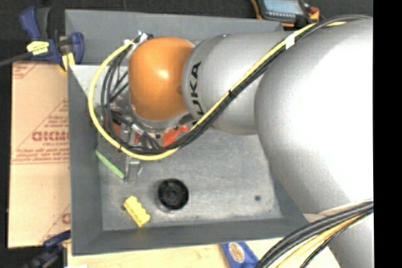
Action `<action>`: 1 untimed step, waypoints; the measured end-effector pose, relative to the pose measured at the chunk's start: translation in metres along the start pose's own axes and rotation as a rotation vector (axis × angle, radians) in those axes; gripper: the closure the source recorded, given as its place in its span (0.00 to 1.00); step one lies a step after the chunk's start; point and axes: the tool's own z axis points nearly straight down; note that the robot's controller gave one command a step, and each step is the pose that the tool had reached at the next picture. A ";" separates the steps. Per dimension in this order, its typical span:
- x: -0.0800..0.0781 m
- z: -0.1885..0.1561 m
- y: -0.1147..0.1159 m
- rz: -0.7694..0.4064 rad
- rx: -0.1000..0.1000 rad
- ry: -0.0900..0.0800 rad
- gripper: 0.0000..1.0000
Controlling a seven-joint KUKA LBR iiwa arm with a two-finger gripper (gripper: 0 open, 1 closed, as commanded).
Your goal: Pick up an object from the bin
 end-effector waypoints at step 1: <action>-0.002 -0.005 -0.001 0.004 -0.002 -0.008 0.00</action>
Offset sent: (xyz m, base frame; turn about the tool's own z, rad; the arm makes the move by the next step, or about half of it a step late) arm -0.0538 -0.0879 0.0206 -0.3174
